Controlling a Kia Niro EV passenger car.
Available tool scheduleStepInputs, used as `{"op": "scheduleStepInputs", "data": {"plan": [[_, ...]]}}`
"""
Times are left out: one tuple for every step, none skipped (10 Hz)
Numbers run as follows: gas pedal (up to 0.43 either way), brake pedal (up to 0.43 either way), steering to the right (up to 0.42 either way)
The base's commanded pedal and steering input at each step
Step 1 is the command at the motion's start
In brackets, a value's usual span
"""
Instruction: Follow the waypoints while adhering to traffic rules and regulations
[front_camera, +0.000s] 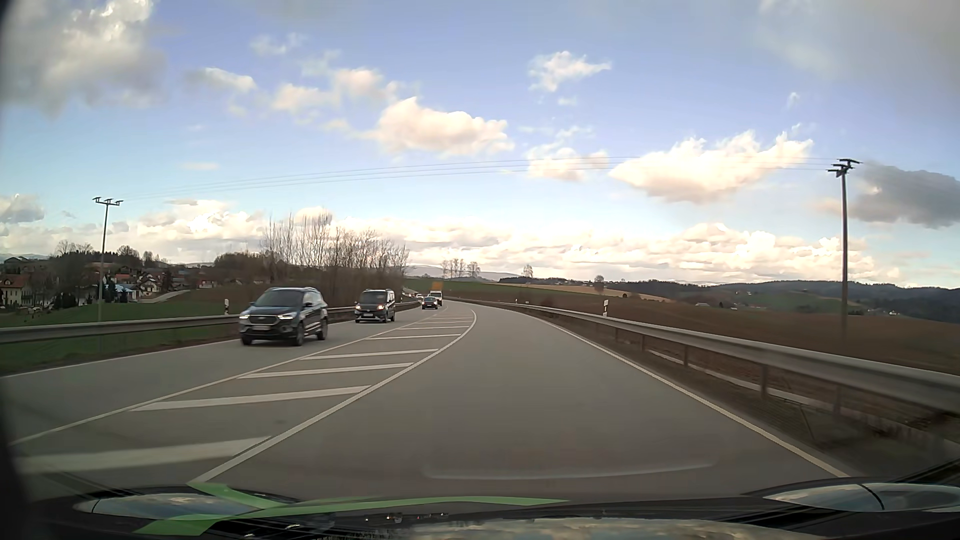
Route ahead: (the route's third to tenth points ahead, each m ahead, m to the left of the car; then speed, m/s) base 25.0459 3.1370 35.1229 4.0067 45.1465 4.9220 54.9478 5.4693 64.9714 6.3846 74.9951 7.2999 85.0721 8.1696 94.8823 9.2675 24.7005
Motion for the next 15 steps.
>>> {"op": "scheduleStepInputs", "data": {"plan": [[0.059, 0.000, -0.010], [0.059, 0.000, -0.010], [0.059, 0.000, -0.010], [0.059, 0.000, -0.009], [0.059, 0.000, -0.010], [0.059, 0.000, -0.010], [0.059, 0.000, -0.010], [0.059, 0.000, -0.009], [0.059, 0.000, -0.009], [0.067, 0.000, -0.009], [0.067, 0.000, -0.009], [0.067, 0.000, -0.009], [0.067, 0.000, -0.009], [0.067, 0.000, -0.009], [0.067, 0.000, -0.009]]}}
